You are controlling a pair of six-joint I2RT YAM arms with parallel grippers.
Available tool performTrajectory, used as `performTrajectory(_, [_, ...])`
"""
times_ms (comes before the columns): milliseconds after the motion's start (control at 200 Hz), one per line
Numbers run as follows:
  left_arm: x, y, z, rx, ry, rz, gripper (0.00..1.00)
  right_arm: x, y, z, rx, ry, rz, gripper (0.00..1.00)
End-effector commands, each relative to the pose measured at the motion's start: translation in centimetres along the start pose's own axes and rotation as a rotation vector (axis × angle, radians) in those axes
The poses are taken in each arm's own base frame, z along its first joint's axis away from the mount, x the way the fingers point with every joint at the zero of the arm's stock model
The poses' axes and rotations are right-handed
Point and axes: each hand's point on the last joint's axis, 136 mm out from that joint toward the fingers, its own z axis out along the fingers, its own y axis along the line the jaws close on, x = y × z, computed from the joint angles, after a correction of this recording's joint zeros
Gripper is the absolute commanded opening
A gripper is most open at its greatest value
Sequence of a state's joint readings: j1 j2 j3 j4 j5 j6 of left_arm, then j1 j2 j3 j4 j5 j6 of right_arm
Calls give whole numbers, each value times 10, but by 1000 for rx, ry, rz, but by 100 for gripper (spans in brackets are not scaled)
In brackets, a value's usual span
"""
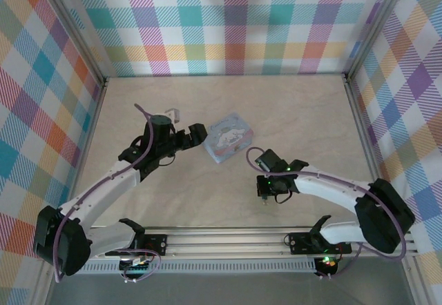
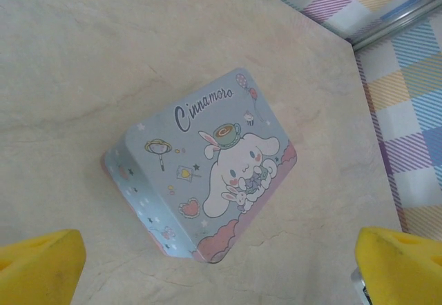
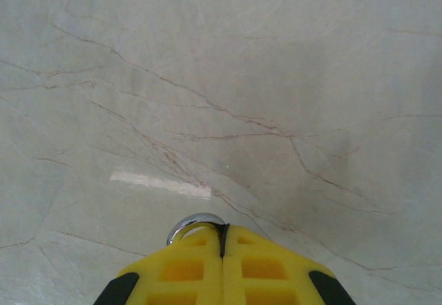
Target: Unlock the padlock with the key
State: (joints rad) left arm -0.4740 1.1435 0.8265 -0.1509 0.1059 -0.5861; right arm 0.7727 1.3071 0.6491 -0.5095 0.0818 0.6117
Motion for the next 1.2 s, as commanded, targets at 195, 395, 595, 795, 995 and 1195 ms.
performTrajectory(195, [1,14,-10,-60,-12,36,100,-9,20,13,-28,11,-42,0])
performTrajectory(395, [3,16,-9,-64,-7,38,100,-9,19,19,-11,23,-45,0])
performTrajectory(595, [2,16,-11,-68,-10,45,100,-6,15,23,11,36,-50,0])
performTrajectory(795, [1,15,-11,-65,-16,40,100,-11,11,14,32,10,-62,12])
performTrajectory(995, [-2,12,-13,-57,-29,31,100,-18,9,1,46,-33,-80,20])
performTrajectory(1195, [-10,15,-22,-86,-67,39,100,-36,12,-24,38,-116,-121,30])
